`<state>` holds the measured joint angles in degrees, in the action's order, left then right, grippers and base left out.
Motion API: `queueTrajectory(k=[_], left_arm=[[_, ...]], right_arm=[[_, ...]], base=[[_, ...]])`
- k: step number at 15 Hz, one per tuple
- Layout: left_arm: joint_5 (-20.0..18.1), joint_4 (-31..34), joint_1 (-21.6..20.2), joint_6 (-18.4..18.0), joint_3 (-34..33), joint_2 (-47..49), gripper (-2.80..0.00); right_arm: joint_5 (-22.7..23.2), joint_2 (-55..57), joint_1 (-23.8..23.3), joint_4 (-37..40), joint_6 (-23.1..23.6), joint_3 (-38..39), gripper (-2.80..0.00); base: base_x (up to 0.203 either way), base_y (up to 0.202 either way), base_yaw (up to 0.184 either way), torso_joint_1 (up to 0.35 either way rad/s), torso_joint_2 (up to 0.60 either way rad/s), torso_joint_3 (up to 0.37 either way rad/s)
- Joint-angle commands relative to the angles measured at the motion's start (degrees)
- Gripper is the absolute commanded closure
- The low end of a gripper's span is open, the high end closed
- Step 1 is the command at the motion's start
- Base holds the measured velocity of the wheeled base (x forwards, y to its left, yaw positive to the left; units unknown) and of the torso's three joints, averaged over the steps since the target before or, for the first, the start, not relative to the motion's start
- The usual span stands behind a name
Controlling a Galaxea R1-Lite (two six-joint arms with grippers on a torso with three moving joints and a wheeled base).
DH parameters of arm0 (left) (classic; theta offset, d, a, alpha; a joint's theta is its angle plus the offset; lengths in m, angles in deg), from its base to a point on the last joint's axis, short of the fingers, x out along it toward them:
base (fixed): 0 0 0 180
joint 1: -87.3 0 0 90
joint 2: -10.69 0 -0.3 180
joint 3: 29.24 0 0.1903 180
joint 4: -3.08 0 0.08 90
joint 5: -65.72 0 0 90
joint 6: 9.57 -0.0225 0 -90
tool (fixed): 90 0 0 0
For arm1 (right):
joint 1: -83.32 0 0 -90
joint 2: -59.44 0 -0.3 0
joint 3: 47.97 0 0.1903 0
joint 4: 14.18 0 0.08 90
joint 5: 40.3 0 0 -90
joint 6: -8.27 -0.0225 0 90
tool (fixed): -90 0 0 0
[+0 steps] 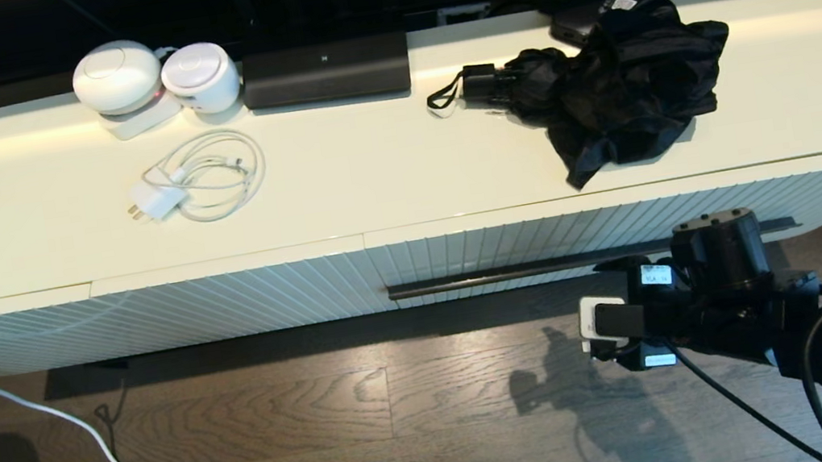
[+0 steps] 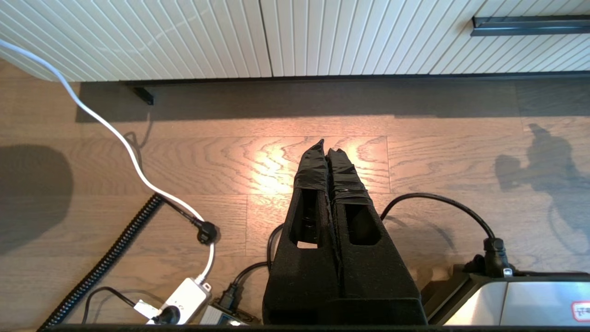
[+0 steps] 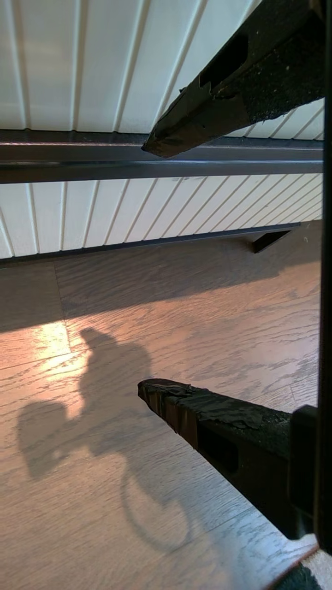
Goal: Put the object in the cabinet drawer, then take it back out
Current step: Open the drawer
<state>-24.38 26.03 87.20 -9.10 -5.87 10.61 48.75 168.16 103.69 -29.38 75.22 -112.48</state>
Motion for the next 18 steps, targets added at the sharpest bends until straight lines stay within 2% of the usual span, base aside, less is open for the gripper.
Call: queueTrajectory(k=[1, 12, 18], left_arm=[[0.0, 0.0, 0.0, 0.0, 0.0, -0.1, 0.00], [0.0, 0.0, -0.1, 0.1, 0.0, -0.1, 0.00], [0.0, 0.0, -0.1, 0.1, 0.0, -0.1, 0.00]], right_arm=[[0.2, 0.6, -0.2, -0.8, 0.4, 0.0, -2.80], [1.6, 4.8, -1.7, -4.9, 0.3, -0.6, -2.80], [2.5, 1.6, -2.2, -4.7, 0.2, -1.0, -2.80]], base=[[0.000, 0.000, 0.000, 0.000, 0.00, 0.000], [0.000, 0.000, 0.000, 0.000, 0.00, 0.000], [0.000, 0.000, 0.000, 0.000, 0.00, 0.000]])
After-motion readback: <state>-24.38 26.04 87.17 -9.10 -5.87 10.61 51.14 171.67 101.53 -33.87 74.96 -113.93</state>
